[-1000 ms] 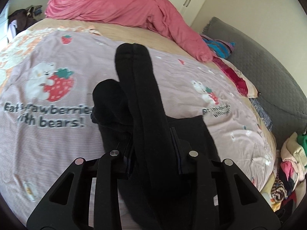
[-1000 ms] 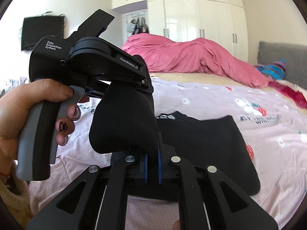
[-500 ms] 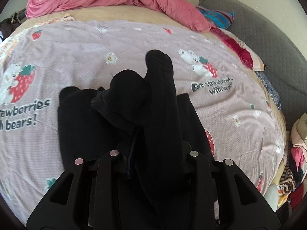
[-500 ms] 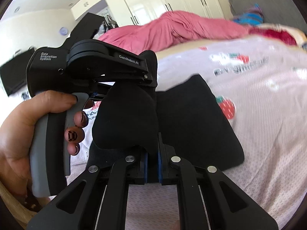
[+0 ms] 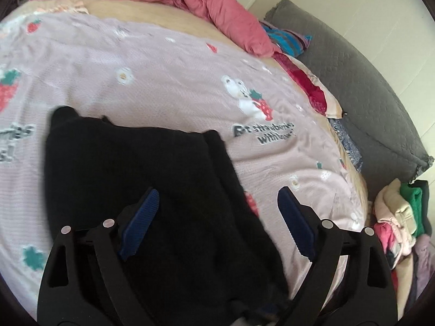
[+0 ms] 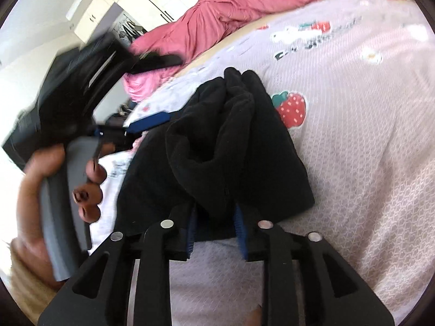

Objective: Fold small clothes

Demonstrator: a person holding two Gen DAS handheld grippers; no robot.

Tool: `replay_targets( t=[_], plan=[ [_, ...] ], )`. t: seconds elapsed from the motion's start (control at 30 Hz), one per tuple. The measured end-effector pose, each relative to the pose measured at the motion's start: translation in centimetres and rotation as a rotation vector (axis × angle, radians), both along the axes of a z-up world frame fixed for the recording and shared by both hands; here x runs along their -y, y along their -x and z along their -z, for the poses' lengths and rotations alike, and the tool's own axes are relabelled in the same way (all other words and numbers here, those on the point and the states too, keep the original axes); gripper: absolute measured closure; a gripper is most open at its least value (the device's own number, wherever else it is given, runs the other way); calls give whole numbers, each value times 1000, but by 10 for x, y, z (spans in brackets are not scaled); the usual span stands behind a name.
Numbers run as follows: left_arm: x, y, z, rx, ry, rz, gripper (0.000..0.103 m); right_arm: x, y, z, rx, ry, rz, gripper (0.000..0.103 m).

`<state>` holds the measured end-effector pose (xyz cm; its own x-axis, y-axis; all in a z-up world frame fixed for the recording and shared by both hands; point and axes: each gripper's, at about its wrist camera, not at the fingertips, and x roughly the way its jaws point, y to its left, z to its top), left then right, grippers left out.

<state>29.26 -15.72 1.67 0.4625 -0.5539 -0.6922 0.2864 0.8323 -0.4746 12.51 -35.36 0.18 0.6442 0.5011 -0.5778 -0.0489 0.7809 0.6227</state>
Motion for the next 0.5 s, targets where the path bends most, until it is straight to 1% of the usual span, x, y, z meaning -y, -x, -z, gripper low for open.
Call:
replay_targets(
  t=[0.07,0.1,0.13,0.17,0.2,0.23,0.33,0.5],
  plan=[
    [-16,9,-4,28,-39,-20,21,7,0,-3,-9,-44,-47,58],
    [-22,12,-5,39,-53,-26,21,11,-1,-5,-9,-53,-52,53],
    [-30,17,-6,56,-80,-33,21,16,-2,-8,-12,-69,-58,41],
    [-35,20,-7,71,-114,-44,21,19,-4,-10,-15,-84,-66,35],
    [-41,25,-6,87,-150,-56,21,25,-12,-14,-18,-105,-74,33],
    [-48,30,-3,99,-180,-63,20,29,-18,-16,-25,-115,-77,27],
    [-58,37,6,113,-234,-71,20,35,-47,-19,-75,-134,-118,26],
    [-58,39,20,109,-270,-50,20,36,-92,-13,-165,-188,-161,26]
  ],
)
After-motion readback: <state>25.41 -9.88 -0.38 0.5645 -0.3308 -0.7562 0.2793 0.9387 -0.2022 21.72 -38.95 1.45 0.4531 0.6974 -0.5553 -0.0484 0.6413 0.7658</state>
